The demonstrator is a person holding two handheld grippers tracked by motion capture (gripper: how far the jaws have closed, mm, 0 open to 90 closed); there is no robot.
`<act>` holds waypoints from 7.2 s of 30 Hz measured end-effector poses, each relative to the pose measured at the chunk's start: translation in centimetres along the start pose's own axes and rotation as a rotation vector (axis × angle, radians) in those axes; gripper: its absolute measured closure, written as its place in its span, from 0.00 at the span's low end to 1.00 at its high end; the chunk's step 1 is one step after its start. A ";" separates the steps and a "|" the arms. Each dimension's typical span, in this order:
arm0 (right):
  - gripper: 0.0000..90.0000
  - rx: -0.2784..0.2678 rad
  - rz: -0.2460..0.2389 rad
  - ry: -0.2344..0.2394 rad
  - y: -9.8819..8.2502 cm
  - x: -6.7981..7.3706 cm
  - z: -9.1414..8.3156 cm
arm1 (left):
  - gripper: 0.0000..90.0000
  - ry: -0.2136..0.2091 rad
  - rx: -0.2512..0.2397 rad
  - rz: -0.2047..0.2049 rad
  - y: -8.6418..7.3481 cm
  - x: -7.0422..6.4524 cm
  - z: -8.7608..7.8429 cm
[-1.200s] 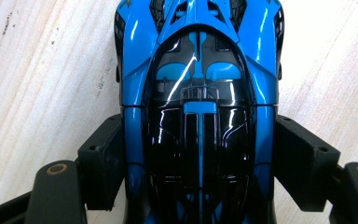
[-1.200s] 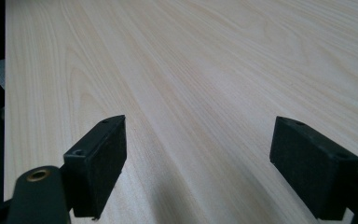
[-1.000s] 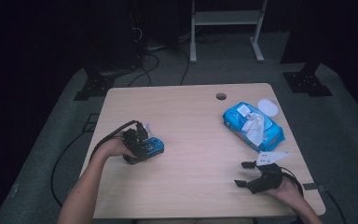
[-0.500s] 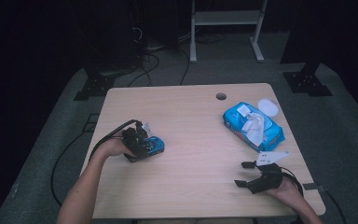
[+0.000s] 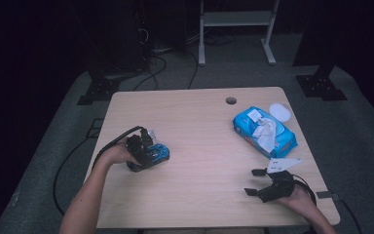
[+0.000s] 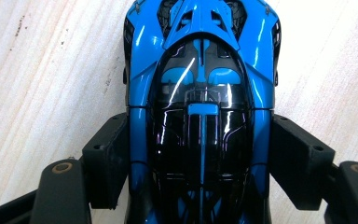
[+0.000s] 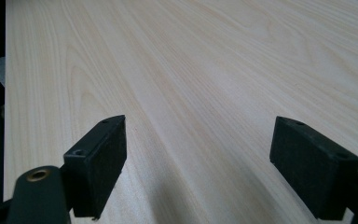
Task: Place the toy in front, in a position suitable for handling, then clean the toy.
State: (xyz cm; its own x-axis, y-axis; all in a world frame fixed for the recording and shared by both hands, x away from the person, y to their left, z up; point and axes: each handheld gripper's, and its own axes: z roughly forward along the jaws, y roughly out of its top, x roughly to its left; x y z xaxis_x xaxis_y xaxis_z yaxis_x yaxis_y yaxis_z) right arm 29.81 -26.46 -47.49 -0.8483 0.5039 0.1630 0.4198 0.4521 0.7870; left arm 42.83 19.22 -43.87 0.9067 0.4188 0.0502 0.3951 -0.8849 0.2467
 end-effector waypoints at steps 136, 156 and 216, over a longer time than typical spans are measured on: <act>0.20 -0.039 0.021 -0.041 0.7 -0.1 -0.5 | 0.18 -0.148 -0.496 0.063 2.8 -8.3 0.1; 0.19 -0.046 0.002 -0.147 7.1 -2.9 -3.1 | 0.10 -0.030 -0.791 -0.086 -0.9 -8.1 -0.6; 0.96 -0.013 0.173 -0.472 9.6 -11.6 -3.8 | 0.08 0.082 -0.823 -0.059 -2.4 -8.4 0.8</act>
State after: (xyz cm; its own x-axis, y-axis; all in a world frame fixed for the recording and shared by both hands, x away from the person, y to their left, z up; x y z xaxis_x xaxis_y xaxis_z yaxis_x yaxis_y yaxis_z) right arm 42.48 -30.76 -39.58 -0.5269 0.8499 0.0073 0.5346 0.3247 0.7802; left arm 34.40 17.64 -45.67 0.8615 0.5019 0.0771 0.1789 -0.4422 0.8789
